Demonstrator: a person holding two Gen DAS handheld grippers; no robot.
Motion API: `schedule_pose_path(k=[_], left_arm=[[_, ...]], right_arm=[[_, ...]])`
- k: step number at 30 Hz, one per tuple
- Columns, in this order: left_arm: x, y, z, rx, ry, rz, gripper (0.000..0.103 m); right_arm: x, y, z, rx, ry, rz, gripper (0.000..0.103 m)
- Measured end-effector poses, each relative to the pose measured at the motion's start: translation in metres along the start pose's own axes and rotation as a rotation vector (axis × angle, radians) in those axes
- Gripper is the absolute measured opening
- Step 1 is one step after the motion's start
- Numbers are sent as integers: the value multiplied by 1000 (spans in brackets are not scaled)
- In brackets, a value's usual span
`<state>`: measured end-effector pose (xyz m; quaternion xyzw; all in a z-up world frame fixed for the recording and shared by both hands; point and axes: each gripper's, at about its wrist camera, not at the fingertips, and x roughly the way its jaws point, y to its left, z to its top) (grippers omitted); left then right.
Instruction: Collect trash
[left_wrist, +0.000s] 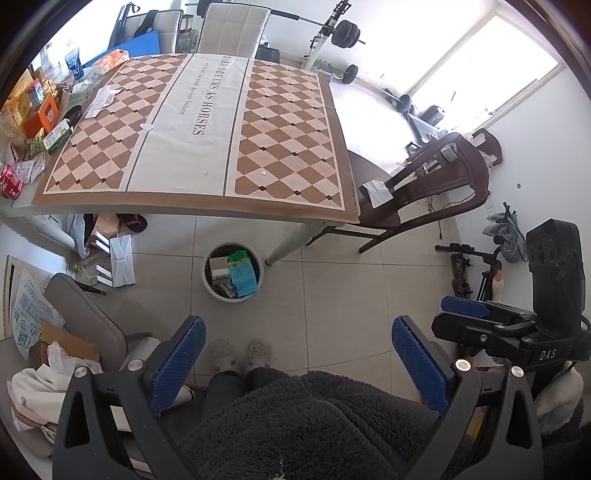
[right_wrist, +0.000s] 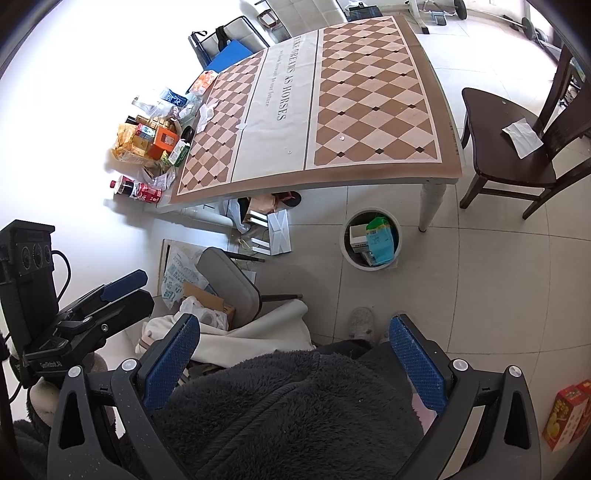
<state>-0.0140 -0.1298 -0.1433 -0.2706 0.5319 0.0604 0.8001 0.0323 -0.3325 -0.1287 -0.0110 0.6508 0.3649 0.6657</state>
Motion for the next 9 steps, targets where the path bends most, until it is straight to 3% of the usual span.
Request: schedule_pose_path(k=[9], left_arm=[[-3, -1, -2, 6, -10, -6, 103]], right_arm=[[-1, 2, 1, 4, -1, 0, 103]])
